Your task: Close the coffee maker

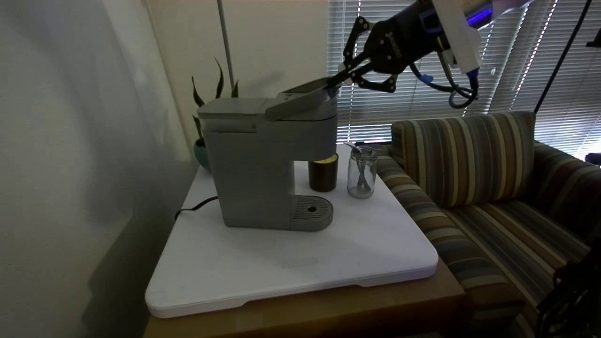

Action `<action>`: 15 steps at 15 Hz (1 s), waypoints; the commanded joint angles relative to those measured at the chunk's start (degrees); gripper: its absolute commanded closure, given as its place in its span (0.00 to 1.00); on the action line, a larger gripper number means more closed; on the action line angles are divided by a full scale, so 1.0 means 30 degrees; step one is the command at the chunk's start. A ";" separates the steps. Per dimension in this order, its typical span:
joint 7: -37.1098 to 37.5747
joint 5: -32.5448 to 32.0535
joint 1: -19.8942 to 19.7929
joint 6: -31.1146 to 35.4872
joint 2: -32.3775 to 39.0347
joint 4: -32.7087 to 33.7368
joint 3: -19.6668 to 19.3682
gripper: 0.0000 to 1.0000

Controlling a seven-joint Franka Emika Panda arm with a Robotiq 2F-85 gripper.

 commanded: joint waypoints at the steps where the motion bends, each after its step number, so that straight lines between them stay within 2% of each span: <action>1: -0.0544 0.0706 -0.0227 -0.0228 0.0572 0.0121 -0.0225 1.00; 9: -0.0409 0.0907 -0.0284 -0.0532 0.0976 -0.0035 -0.0289 1.00; 14: -0.0139 0.1176 -0.0220 -0.1212 0.2023 0.0041 -0.0234 1.00; 15: -0.0071 0.1004 -0.2014 -0.1253 0.2170 0.0095 0.1566 1.00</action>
